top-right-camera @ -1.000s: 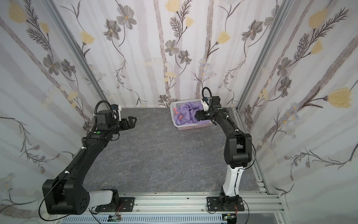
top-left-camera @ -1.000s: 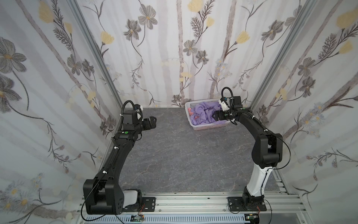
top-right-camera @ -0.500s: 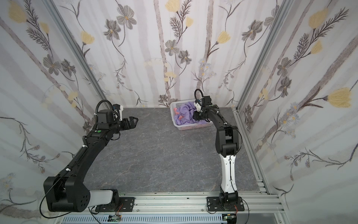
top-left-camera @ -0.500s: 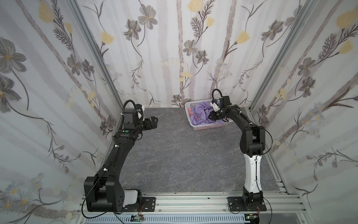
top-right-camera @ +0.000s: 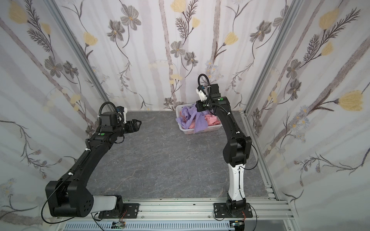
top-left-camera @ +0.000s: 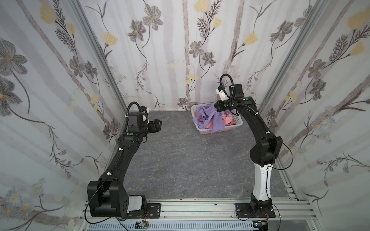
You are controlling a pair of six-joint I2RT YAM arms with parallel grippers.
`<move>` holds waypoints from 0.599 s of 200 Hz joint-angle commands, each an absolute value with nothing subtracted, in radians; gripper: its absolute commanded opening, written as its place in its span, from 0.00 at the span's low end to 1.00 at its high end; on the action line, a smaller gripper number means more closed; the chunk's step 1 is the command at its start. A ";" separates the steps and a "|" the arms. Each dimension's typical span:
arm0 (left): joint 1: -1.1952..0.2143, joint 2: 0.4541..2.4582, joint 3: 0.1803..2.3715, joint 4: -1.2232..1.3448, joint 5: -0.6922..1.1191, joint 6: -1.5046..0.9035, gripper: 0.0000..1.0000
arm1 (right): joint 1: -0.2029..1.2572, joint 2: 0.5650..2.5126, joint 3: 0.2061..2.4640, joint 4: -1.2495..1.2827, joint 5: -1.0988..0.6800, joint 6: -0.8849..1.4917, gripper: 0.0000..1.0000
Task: Fold and stack t-shirts
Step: Pick up the T-shirt from the bin, then place the T-shirt at the center of the board.
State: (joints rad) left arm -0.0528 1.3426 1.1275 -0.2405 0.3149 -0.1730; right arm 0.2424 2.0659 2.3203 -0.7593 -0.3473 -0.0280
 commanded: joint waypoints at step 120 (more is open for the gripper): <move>-0.059 1.332 1.216 -0.334 0.169 -0.087 0.85 | 0.753 1.815 2.429 -1.012 -0.515 -0.175 0.00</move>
State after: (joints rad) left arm -0.0589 1.3472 1.1976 -0.2993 0.2199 -0.1265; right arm 0.7391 1.8297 2.4599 -0.9638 -0.5930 -0.1104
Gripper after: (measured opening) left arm 0.844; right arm 0.049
